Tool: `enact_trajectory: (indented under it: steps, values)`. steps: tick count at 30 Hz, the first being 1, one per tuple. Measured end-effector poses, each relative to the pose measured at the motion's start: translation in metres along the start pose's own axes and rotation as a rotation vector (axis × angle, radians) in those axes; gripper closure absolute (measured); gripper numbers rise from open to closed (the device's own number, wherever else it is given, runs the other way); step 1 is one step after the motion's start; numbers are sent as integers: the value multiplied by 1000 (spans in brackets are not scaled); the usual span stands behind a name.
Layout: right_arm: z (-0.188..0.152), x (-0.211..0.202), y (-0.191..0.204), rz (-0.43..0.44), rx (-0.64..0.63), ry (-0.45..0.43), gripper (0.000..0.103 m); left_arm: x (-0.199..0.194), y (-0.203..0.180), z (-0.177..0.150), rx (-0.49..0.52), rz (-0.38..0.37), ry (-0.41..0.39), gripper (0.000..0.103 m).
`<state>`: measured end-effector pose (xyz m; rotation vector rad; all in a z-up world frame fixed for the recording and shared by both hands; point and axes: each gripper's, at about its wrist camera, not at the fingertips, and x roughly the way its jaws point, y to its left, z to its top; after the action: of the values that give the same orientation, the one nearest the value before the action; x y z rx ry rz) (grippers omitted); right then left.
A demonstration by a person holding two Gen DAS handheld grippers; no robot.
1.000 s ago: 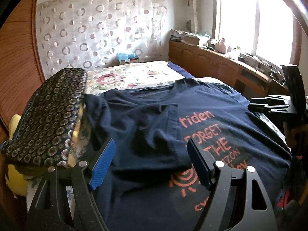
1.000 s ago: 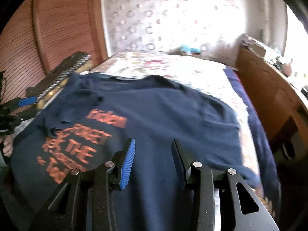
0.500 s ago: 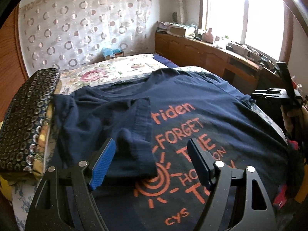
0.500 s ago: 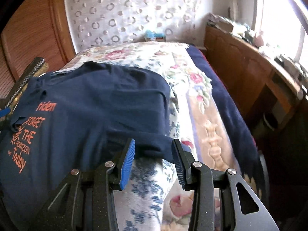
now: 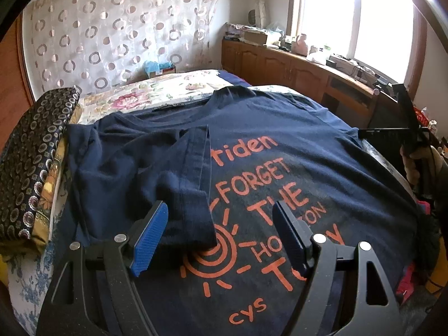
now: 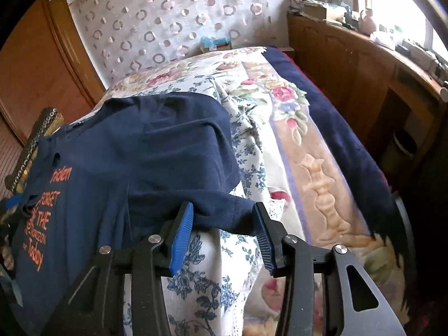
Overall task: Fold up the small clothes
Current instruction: 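Move the right tool to the shirt's opposite side edge and close on it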
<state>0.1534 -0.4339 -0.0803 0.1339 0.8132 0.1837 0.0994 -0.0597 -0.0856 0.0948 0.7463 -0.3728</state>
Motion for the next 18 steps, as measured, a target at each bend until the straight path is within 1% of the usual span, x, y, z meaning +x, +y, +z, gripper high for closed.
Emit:
enact_trajectory:
  steps: [10, 13, 14, 15, 16, 17, 18]
  values:
    - [1, 11, -19, 87, 65, 27, 57, 5, -2, -3, 4, -8, 23, 25]
    - [0, 9, -18, 95, 43, 25, 59, 11, -2, -3, 4, 14, 40, 25]
    - [0, 8, -15, 91, 27, 21, 63, 13, -1, -3, 1, 20, 52, 25]
    - [0, 8, -13, 98, 13, 17, 75, 16, 0, -3, -3, 22, 62, 25]
    - [1, 6, -10, 98, -7, 8, 81, 17, 0, -4, -5, 21, 70, 25]
    - [1, 4, -6, 79, -28, -5, 94, 17, 1, -4, -6, 20, 74, 25]
    - [2, 2, -2, 51, -52, -14, 96, 18, 1, -4, -8, 19, 78, 25]
